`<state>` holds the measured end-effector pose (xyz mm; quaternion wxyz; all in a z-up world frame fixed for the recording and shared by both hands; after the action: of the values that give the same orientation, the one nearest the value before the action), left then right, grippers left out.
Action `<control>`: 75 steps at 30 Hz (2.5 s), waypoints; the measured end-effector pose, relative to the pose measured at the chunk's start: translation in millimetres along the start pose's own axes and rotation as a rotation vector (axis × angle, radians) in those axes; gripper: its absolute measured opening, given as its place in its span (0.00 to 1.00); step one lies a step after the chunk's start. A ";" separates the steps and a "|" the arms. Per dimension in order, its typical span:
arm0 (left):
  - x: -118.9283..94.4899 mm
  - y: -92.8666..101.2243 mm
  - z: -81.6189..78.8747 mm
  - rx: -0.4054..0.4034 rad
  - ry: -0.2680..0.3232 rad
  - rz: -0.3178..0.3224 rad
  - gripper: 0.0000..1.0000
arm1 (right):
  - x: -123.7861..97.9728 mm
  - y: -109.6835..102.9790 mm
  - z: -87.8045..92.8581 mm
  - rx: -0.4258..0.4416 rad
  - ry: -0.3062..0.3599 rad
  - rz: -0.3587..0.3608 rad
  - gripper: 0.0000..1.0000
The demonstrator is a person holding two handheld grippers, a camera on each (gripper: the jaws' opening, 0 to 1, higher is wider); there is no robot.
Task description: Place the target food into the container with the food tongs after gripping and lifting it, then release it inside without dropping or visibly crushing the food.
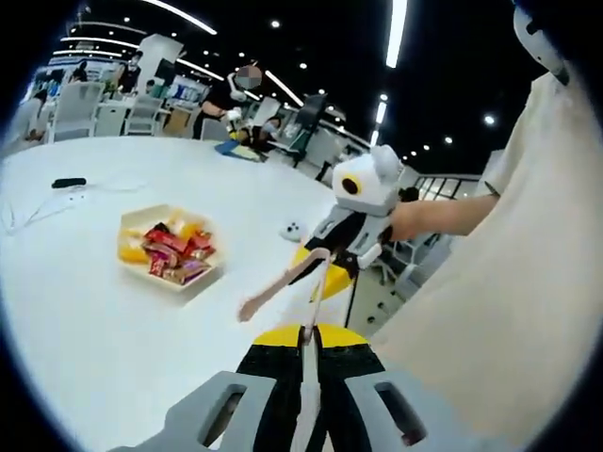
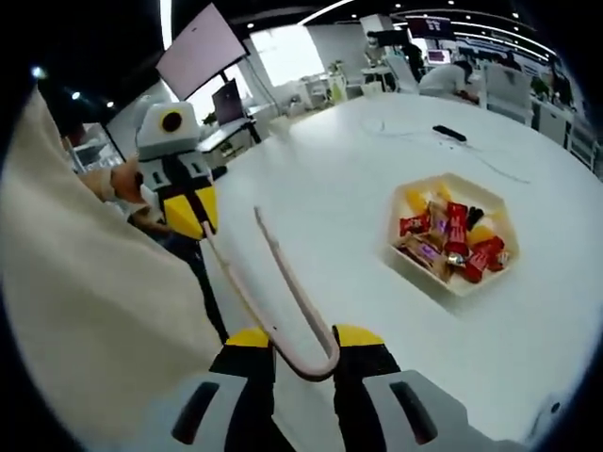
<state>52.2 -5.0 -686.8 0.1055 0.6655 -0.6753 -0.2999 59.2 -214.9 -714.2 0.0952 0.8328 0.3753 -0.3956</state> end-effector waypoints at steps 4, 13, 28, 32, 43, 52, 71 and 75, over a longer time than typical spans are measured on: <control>5.5 -1.3 4.3 0.000 -0.021 -0.014 0.02 | 4.4 1.7 5.2 -0.003 -0.019 0.009 0.22; 14.5 -12.3 14.9 -0.031 -0.037 -0.038 0.02 | 15.0 8.7 13.9 -0.027 -0.064 0.035 0.22; 32.0 -29.0 42.5 -0.106 -0.063 -0.090 0.03 | 31.6 17.9 29.8 -0.063 -0.164 0.061 0.22; 33.7 -31.3 45.9 -0.114 -0.073 -0.101 0.03 | 35.7 17.2 31.1 -0.071 -0.201 0.086 0.23; 38.3 -45.3 63.4 -0.162 -0.074 -0.147 0.04 | 50.6 18.3 32.9 -0.097 -0.305 0.161 0.23; 42.9 -49.0 70.6 -0.162 -0.117 -0.184 0.05 | 54.5 17.0 35.9 -0.128 -0.352 0.194 0.23; 45.1 -57.5 77.2 -0.196 -0.125 -0.226 0.06 | 63.3 18.4 35.2 -0.126 -0.425 0.202 0.23; 43.9 -58.4 75.7 -0.194 -0.119 -0.239 0.06 | 65.9 20.3 32.7 -0.177 -0.433 0.248 0.23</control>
<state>55.9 -23.3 -790.3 0.0925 0.7090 -0.5641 -0.4129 81.0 -207.8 -787.0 0.2938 0.7568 0.2743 -0.5155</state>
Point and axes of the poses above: the point that each gripper's makers call its tool centre point, and the gripper's own axes: x roughly forward along the fingers, y roughly to its right, z roughly out of its underside, the point moved 8 cm from there along -x, roughly backward along the fingers, and after that the axes turned 15 degrees about z, right-handed, at the moved point
